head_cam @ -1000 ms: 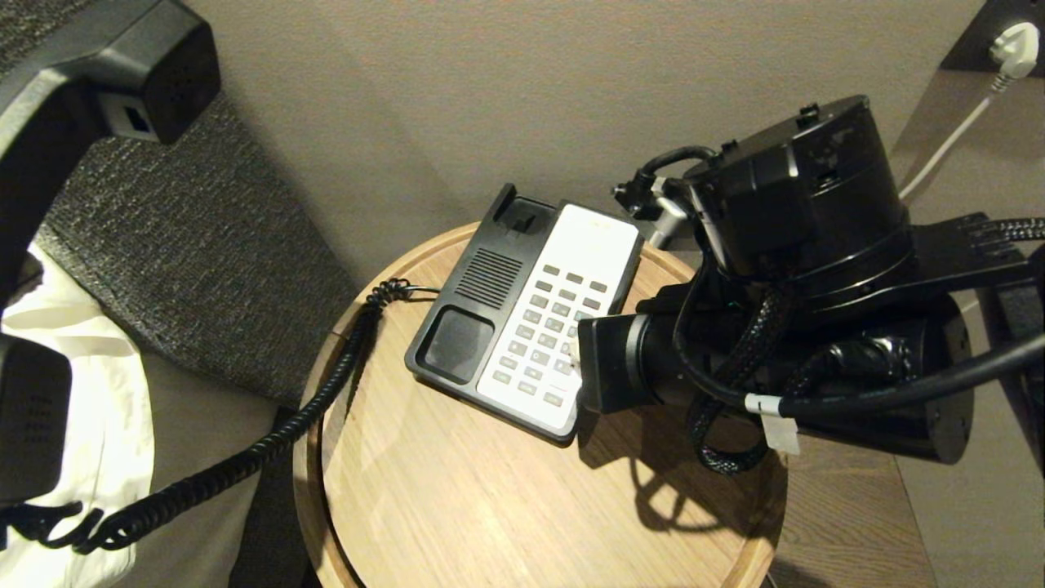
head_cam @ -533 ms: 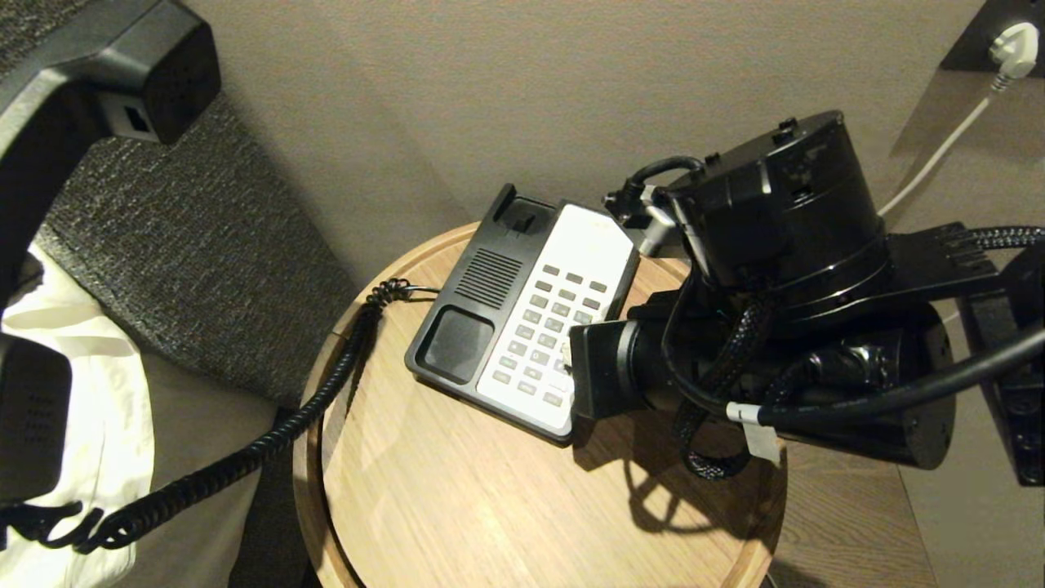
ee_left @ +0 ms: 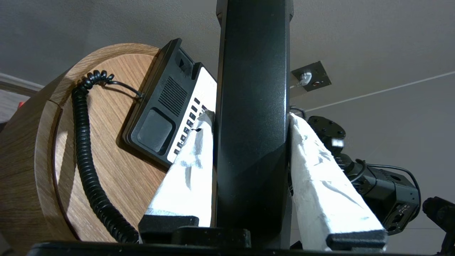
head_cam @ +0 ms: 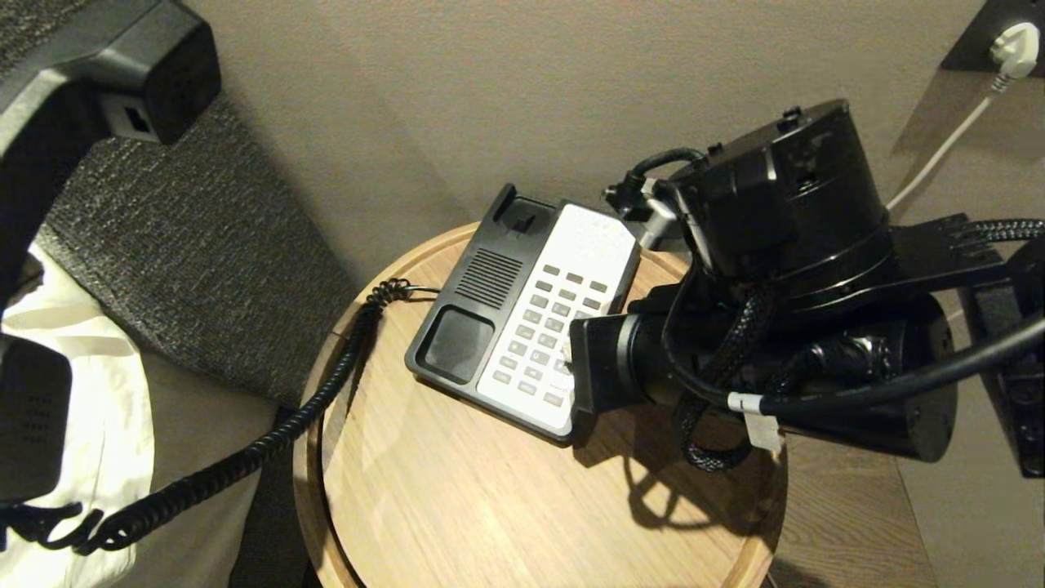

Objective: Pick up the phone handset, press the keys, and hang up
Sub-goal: Dial the number

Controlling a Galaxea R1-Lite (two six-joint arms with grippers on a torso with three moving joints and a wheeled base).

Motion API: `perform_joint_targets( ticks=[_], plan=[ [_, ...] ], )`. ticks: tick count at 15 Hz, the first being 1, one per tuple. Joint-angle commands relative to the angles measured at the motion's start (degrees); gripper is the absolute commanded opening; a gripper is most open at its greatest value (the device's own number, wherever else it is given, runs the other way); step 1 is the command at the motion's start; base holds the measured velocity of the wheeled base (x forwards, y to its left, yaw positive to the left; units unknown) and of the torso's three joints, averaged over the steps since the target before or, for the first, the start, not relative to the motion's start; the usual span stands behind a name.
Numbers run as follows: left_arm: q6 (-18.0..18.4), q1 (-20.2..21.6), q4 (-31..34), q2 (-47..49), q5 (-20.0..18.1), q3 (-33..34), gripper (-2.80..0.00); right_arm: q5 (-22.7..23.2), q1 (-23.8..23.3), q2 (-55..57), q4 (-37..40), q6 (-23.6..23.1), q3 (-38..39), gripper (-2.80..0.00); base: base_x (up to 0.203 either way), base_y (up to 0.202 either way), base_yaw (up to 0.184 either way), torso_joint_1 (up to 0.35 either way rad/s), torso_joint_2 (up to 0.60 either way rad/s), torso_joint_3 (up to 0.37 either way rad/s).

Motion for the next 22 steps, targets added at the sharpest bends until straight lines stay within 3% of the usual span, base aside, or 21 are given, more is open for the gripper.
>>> perform_joint_targets(
  ticks=[1, 8, 22],
  plan=[
    [-0.3, 0.0, -0.1, 0.0, 0.0, 0.0, -2.80, 0.0, 1.0, -1.0, 0.2, 0.2, -0.2, -2.80, 0.000, 0.000, 0.000, 0.000, 0.00, 0.000],
    [-0.4, 0.0, -0.1, 0.1, -0.1, 0.0, -2.80, 0.1, 5.3, -2.2, 3.7, 3.9, 1.3, -2.80, 0.000, 0.000, 0.000, 0.000, 0.00, 0.000],
    [-1.1, 0.0, -0.1, 0.0, -0.1, 0.4, -2.80, -0.9, 5.1, 0.4, 3.4, 3.9, 1.9, -2.80, 0.000, 0.000, 0.000, 0.000, 0.00, 0.000]
  ],
)
